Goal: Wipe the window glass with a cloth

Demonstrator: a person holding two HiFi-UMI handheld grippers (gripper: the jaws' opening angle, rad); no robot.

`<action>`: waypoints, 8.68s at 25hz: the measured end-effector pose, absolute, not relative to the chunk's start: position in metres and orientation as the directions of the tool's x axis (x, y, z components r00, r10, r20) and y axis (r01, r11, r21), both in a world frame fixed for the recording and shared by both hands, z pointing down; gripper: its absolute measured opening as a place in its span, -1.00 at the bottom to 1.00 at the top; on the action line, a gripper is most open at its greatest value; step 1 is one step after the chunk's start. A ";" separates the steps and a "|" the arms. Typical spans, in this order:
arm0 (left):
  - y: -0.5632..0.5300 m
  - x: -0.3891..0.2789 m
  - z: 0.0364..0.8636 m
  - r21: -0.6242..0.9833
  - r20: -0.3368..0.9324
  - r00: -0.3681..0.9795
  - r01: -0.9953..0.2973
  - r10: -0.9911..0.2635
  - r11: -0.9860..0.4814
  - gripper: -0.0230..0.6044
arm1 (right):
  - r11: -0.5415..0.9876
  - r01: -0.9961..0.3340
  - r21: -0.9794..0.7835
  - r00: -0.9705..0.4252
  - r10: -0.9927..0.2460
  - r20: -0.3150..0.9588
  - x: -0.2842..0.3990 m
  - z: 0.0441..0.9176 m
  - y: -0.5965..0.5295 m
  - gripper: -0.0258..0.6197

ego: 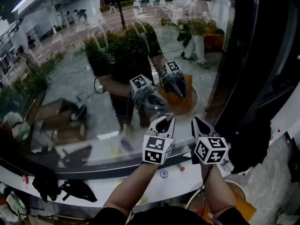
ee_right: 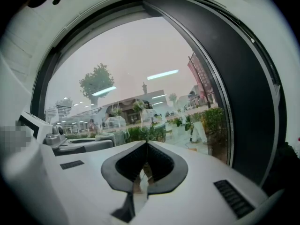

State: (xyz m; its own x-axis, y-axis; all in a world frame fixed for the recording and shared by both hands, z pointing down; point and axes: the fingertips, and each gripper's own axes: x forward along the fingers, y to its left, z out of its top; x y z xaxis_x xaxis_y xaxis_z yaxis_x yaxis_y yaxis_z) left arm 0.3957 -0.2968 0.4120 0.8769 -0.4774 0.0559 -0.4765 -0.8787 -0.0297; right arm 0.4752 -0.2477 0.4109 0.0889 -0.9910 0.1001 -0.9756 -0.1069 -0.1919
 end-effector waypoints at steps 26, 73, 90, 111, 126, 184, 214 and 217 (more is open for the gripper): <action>-0.266 0.370 0.378 -0.048 -0.002 0.884 -0.467 -0.467 -0.883 -0.83 | -0.061 -0.973 -0.222 0.047 -0.997 0.068 0.458 0.406 -0.251 -0.83; -0.318 0.283 0.276 -0.078 -0.085 0.772 -0.635 -0.629 -0.769 -0.83 | 0.123 -0.968 -0.217 -0.120 -0.992 -0.024 0.390 0.361 -0.278 -0.83; -0.346 0.151 0.290 -0.044 -0.097 0.663 -0.748 -0.742 -0.662 -0.83 | 0.213 -0.961 -0.174 -0.211 -0.977 -0.030 0.300 0.347 -0.298 -0.83; -0.393 -0.065 0.303 -0.011 -0.103 0.596 -0.801 -0.796 -0.598 -0.83 | 0.279 -0.952 -0.127 -0.276 -0.960 -0.038 0.115 0.332 -0.337 -0.83; -0.425 -0.211 0.331 0.007 -0.073 0.479 -0.877 -0.875 -0.481 -0.83 | 0.299 -0.949 -0.104 -0.298 -0.954 -0.025 0.026 0.337 -0.352 -0.83; -0.457 -0.363 0.359 -0.025 -0.030 0.350 -0.937 -0.936 -0.349 -0.83 | 0.283 -0.948 -0.143 -0.286 -0.958 0.000 -0.056 0.365 -0.352 -0.83; -0.420 -0.347 0.258 -0.075 -0.178 0.390 -0.921 -0.903 -0.383 -0.83 | 0.254 -0.965 -0.063 -0.251 -0.966 -0.053 -0.030 0.322 -0.342 -0.83; -0.422 -0.343 0.243 -0.093 -0.181 0.402 -0.916 -0.898 -0.391 -0.83 | 0.253 -0.967 -0.033 -0.251 -0.966 -0.064 -0.028 0.310 -0.341 -0.83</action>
State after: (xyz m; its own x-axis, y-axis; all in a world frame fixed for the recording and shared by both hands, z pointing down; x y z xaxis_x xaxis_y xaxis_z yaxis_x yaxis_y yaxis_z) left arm -0.3434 -0.4219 0.2435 0.4019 -0.8976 -0.1809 -0.9156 -0.3912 -0.0930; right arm -0.0279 -0.3412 0.3100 -0.2510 -0.9659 -0.0640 -0.9668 0.2534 -0.0333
